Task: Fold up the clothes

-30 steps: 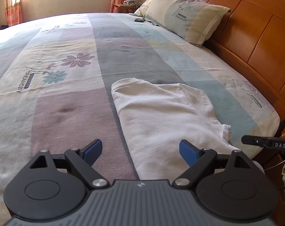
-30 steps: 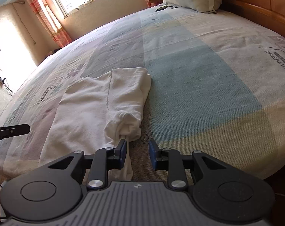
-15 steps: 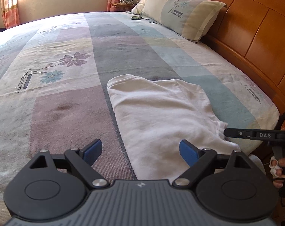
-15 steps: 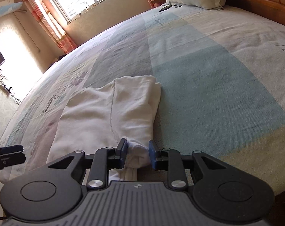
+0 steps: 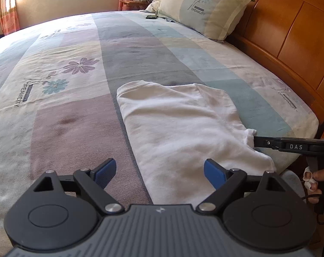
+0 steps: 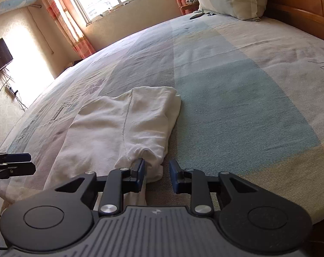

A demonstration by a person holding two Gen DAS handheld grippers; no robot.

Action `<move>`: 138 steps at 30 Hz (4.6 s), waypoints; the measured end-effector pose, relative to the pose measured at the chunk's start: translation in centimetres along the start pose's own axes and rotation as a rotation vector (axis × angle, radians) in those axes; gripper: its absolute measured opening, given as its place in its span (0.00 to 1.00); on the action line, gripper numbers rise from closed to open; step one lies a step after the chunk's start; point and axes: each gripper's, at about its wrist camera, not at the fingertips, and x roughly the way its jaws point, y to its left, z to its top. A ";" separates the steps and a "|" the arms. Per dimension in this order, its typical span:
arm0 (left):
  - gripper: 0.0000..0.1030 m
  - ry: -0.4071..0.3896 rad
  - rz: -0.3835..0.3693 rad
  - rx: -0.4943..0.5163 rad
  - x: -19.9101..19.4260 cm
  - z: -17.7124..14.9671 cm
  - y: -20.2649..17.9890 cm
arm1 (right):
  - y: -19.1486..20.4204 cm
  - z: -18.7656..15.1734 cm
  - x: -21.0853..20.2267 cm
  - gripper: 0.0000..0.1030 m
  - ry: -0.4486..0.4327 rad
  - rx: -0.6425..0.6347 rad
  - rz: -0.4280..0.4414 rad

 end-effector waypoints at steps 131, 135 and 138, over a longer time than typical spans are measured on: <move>0.89 -0.082 -0.167 -0.356 -1.7 -0.8 5.6 | 15.7 -2.6 5.0 1.00 0.037 -0.361 -0.101; 0.89 -0.078 -0.180 -0.356 -1.5 -0.9 5.5 | 15.5 -2.9 4.4 1.00 0.053 -0.339 -0.111; 0.89 -0.073 -0.180 -0.363 -1.4 -1.1 5.6 | 15.3 -2.9 3.7 1.00 0.055 -0.311 -0.100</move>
